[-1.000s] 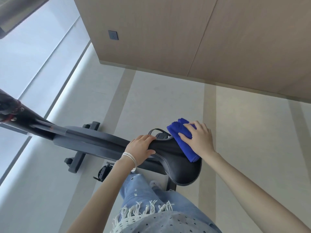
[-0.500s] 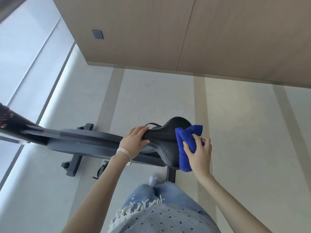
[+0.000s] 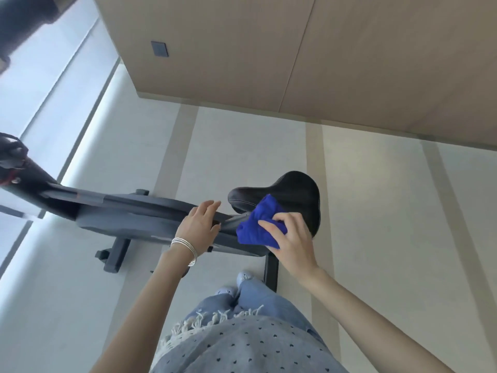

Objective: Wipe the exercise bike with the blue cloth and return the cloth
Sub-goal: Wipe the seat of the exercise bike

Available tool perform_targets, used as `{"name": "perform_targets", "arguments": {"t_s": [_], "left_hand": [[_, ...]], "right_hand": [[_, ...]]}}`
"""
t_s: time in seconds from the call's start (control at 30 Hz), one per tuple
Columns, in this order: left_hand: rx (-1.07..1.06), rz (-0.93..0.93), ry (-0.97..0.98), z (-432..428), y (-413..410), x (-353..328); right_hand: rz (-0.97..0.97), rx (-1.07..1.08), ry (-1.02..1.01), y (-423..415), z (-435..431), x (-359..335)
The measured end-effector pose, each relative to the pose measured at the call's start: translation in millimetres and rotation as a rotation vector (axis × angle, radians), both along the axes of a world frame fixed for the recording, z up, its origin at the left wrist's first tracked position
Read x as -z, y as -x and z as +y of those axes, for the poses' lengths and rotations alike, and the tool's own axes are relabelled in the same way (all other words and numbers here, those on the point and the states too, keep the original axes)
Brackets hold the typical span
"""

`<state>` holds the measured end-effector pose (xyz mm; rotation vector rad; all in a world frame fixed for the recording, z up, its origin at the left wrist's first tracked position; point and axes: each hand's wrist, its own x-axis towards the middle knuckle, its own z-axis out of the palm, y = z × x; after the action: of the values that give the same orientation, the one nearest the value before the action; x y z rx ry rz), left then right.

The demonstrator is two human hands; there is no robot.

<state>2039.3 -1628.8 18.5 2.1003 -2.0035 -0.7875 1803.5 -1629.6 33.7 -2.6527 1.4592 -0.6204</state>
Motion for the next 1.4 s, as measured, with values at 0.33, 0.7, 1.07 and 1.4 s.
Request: {"name": "perform_targets", "arguments": {"t_s": [0.33, 0.7, 1.07, 1.4], "left_hand": [[0.036, -0.043, -0.028, 29.1, -11.5, -0.4], [0.229, -0.083, 0.015, -0.4, 19.6, -10.6], [0.378, -0.008, 0.133, -18.3, 43.1, -11.8], [0.372, 0.030, 0.301, -41.2, 56.9, -15.8]], "right_hand": [[0.535, -0.167, 0.223, -40.2, -34.4, 24.0], [0.321, -0.074, 0.201, 14.1, -9.1, 12.6], [0.269, -0.044, 0.306, 63.1, 12.4, 29.6], [0.066, 0.655, 0.018, 114.1, 29.7, 3.8]]}}
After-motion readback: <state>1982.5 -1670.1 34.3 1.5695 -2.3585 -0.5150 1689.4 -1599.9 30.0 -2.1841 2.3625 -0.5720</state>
